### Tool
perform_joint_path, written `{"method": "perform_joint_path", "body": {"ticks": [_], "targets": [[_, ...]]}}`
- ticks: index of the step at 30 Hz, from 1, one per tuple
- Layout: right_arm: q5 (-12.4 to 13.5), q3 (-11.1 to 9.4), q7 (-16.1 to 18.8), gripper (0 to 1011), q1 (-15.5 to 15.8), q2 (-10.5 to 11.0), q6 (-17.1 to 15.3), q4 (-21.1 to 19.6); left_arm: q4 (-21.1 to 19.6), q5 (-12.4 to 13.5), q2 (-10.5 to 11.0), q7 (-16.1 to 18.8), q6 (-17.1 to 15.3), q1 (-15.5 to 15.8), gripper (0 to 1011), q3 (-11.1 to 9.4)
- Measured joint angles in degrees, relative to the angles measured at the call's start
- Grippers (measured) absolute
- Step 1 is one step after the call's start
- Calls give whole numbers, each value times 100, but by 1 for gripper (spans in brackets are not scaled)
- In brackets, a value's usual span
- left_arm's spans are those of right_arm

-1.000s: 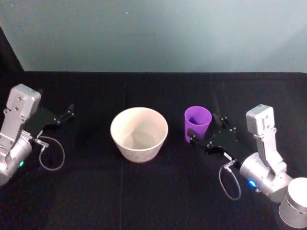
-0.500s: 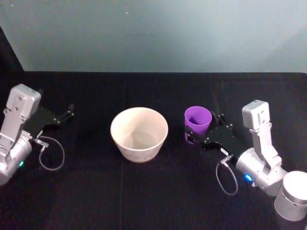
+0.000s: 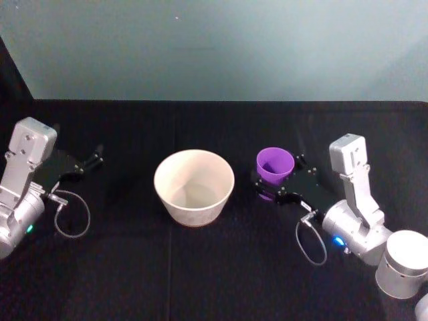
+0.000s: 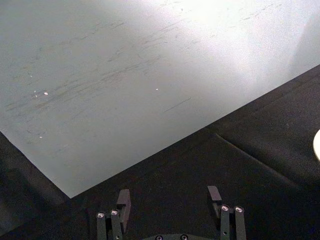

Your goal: Pick up the cup and pour the mung beans from the cup into the bowl.

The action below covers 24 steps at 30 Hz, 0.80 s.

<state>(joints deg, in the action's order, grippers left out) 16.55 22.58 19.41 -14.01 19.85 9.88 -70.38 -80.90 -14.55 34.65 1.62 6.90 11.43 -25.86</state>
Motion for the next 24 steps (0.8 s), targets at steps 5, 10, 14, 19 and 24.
{"method": "perform_joint_path", "body": {"ticks": [5,10,14,19,24], "targets": [[-46,-43,57,1003,-44,-79,7,87,0,0,0,0,0,0,1000,0],[-91,-83,98,1003,-50,-129,7,123,0,0,0,0,0,0,1000,0],[-123,-128,136,967,-49,-157,7,134,0,0,0,0,0,0,1000,0],[-174,-194,163,853,-22,-196,7,135,0,0,0,0,0,0,1000,0],[-220,-271,165,750,41,-228,7,63,0,0,0,0,0,0,1000,0]]}}
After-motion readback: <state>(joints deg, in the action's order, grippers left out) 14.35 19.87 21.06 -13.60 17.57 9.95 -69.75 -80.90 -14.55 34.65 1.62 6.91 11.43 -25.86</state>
